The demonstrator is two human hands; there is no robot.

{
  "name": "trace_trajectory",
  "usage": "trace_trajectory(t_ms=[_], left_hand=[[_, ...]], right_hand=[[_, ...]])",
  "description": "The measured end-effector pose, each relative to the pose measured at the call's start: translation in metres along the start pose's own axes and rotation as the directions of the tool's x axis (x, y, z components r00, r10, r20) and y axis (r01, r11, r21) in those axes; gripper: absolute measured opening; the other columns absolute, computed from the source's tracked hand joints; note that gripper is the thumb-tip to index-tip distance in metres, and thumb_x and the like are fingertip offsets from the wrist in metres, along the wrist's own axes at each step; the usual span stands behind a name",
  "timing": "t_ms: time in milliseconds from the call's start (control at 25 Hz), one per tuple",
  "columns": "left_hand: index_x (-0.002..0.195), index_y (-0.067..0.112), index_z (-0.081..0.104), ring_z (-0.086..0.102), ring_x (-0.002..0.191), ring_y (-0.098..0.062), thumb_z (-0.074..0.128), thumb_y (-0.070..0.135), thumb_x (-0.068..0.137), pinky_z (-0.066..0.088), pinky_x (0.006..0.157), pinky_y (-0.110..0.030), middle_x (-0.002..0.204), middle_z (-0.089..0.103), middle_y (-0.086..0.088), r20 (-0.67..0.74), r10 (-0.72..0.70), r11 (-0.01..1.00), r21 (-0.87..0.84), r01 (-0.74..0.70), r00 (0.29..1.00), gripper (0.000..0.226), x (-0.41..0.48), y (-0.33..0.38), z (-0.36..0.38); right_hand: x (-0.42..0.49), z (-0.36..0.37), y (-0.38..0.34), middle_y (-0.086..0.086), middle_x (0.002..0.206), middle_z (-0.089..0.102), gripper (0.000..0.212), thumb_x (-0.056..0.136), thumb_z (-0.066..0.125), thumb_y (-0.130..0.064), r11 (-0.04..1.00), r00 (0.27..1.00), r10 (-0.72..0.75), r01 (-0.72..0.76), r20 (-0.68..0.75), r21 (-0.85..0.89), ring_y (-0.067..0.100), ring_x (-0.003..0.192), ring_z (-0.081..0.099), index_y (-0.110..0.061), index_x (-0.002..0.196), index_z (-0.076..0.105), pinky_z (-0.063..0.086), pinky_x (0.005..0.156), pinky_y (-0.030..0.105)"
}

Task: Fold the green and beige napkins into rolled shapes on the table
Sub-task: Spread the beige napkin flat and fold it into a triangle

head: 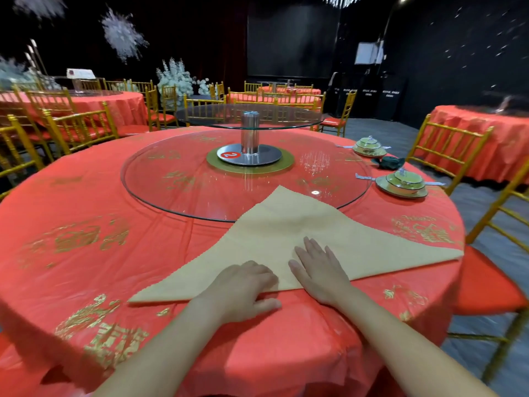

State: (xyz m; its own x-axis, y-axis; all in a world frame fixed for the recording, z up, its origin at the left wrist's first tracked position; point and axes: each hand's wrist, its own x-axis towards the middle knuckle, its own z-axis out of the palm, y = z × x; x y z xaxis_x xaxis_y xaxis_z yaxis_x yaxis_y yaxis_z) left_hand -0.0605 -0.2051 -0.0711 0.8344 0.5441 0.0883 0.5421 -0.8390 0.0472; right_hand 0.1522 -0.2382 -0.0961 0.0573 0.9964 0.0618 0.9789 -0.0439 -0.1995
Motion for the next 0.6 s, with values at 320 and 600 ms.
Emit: trace_trajectory(t_ms=[320,600], left_hand=[[0.097,0.018,0.068,0.056,0.100,-0.010,0.034,0.057,0.083,0.040,0.085,-0.021,0.104,0.066,0.007,-0.176,0.021,0.977,-0.204,-0.057,0.984,0.054,-0.014,-0.029,0.009],[0.083,0.022,0.066,0.064,0.086,-0.012,0.033,0.035,0.084,0.055,0.064,-0.030,0.089,0.069,0.010,-0.178,0.029,0.999,0.040,-0.023,0.984,0.036,-0.021,-0.038,0.011]], right_hand=[[-0.041,-0.022,0.060,-0.012,0.148,0.033,0.093,0.065,0.021,-0.090,0.989,0.988,-0.148,0.149,-0.040,0.024,0.008,0.139,0.027,-0.037,0.140,0.036,0.019,0.114,0.033],[-0.037,-0.028,0.065,-0.006,0.102,0.072,0.030,0.081,0.054,-0.038,0.969,0.937,-0.244,0.243,-0.251,-0.035,0.016,0.095,0.067,-0.023,0.100,0.070,0.053,0.083,0.032]])
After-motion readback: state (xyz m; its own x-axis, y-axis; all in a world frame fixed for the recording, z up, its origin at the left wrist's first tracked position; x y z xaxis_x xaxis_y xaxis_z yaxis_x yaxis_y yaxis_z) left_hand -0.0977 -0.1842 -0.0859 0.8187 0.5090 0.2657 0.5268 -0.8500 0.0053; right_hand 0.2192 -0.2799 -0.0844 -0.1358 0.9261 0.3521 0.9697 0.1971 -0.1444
